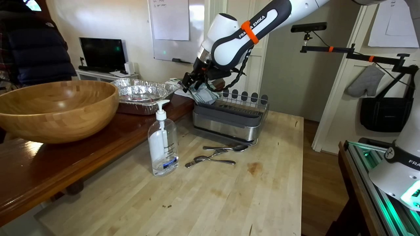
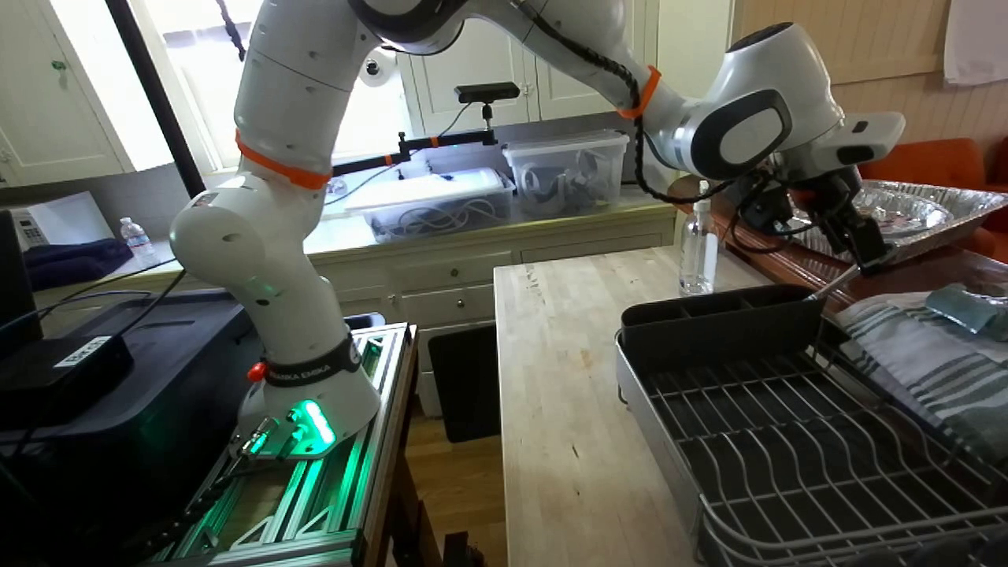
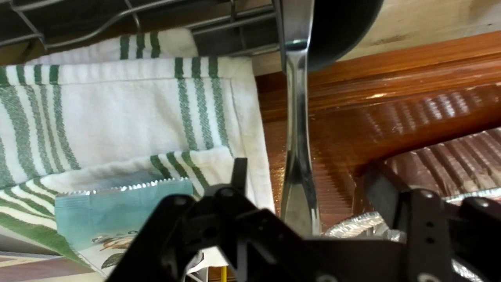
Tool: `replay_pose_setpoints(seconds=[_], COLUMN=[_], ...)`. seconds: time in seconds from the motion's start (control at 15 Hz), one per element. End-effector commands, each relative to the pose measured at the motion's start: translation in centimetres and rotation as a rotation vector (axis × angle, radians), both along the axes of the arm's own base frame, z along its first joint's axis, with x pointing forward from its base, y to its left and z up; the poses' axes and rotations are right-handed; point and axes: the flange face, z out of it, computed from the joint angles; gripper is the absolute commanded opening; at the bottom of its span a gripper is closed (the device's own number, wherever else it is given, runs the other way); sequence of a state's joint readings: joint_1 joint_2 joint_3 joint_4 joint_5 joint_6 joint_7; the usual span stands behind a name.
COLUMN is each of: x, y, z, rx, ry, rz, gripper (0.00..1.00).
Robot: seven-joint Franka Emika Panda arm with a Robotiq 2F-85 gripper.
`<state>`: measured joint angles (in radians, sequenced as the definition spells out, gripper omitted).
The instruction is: Remove the silver knife from the dishrack.
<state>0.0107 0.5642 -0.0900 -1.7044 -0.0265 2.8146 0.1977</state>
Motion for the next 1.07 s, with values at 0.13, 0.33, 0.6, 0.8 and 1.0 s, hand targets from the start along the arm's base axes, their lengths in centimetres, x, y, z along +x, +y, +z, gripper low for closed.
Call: replay_pose_setpoints(seconds=[0.13,0.33,0.6,0.8,1.0], x=[1.0,1.2,1.0,0.5,-0.2], y=[0.4,0.4,0.4,0.7,1.0], z=[-1.1,-1.4,-1.2,-0.6,0.7], rx=[-0.001,-0.002,-0.003,0.006,0.011], ry=[-0.009,-0.007,-0.006,-0.012,-0.021], rz=[-0.007,-0.006,0.0,0.009,0.013], gripper=[0.3,0.08,0.05,0.05,0.05])
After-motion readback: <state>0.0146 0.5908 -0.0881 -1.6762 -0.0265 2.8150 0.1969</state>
